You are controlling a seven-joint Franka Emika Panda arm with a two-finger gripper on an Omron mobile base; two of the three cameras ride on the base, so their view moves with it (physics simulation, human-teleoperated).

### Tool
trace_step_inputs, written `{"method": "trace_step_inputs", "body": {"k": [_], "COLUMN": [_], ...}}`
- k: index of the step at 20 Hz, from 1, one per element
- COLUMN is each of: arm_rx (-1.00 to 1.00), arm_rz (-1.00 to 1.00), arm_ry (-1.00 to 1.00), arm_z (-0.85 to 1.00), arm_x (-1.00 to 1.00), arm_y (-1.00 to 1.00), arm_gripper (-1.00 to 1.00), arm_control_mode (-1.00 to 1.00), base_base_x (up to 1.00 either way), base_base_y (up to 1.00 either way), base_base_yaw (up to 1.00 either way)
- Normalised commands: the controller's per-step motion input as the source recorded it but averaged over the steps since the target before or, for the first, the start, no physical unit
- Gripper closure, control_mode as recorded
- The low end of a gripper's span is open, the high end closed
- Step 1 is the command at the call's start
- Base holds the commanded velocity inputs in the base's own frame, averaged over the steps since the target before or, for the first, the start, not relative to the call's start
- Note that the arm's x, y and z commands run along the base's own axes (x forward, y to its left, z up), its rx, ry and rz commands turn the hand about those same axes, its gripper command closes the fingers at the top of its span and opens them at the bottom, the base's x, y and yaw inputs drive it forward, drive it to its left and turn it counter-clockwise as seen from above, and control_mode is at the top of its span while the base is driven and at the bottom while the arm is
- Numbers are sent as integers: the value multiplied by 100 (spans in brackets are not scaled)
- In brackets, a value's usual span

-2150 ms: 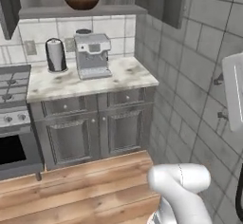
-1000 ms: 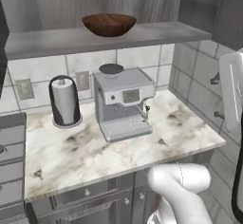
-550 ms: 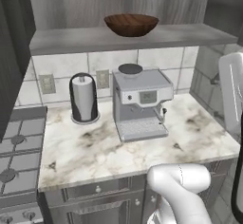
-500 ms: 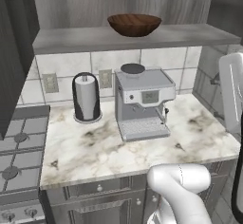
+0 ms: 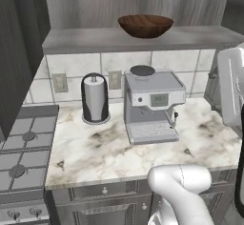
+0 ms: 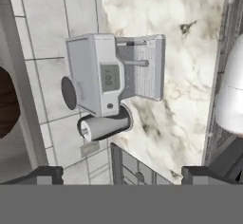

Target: Pick up the bowls from the cabinet and place each bowl in front of a stool on the dining counter.

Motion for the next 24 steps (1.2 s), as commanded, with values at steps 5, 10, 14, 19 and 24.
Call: {"method": "trace_step_inputs", "body": {"k": [5,10,14,19,24], "arm_rx": [9,8,4,0,0], "arm_rz": [23,18,3,0,0], "arm_ry": [-21,-22,-6,1,7], "arm_z": [34,54,71,44,12], "arm_x": [14,4,19,47,75], "arm_y": [-11,-9,-1,0,0], "arm_gripper": [-100,-100,-100,-100,-100], "arm_control_mode": [-100,-100,-100,-100,-100], "base_base_x": [0,0,0,0,0], "base_base_y": [0,0,0,0,0], "base_base_yaw": [0,0,0,0,0]}}
